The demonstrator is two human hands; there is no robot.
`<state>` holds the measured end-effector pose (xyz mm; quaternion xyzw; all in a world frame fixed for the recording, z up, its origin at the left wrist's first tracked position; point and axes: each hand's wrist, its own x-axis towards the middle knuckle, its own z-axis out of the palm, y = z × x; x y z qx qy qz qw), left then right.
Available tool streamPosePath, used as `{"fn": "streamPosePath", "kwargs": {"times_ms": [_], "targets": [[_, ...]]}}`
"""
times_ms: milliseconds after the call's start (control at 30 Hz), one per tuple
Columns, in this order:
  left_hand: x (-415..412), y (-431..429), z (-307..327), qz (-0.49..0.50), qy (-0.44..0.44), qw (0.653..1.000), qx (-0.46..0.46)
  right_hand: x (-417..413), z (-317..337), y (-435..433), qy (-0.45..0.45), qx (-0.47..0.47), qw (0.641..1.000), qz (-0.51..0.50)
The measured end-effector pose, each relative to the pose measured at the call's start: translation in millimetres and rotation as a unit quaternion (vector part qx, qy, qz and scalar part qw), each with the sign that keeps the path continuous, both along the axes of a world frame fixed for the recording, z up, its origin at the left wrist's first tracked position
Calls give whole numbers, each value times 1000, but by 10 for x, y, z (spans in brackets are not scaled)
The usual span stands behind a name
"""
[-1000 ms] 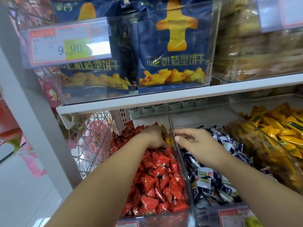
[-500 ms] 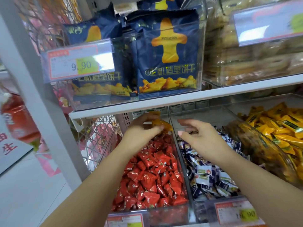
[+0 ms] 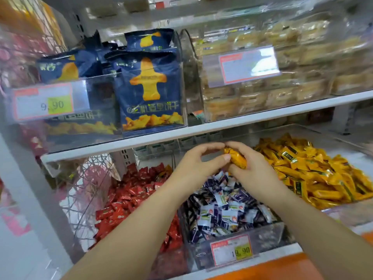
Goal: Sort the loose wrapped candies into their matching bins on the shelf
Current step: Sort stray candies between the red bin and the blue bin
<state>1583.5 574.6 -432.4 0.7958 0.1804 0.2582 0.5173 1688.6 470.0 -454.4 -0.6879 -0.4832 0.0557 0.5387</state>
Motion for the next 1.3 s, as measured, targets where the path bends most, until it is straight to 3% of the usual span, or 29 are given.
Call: {"fn": "streamPosePath", "kwargs": {"times_ms": [167,300,400,567,767,900,1033,1167,1300], "targets": [[221,-107,6,-7,67,996,65,609,-61,-244,-78,-31,980,-181],[315,-118,-99,-12,95,992,81,1030,-131,-300,-144,-155,939,-272],[359,-98,-139,-7,100,992,77,1136,-237,-280,-219,-340,876,-263],[279,-26,-108,12,100,991,88,1180,-284,-274,-188,-400,874,-202],[-160,253,-23,72,111,980,147,740,2,-147,-268,-339,873,-227],[-511,610,-45,162,138,954,211,198,157,162,-298,-294,897,-140],[-678,976,-162,186,194,932,245,-140,71,556,-246,-283,926,-31],[-618,1249,-246,174,288,894,298,-306,-69,894,-123,-259,955,71],[-453,1423,-273,126,308,895,298,-341,-207,1114,-46,-236,962,131]]}}
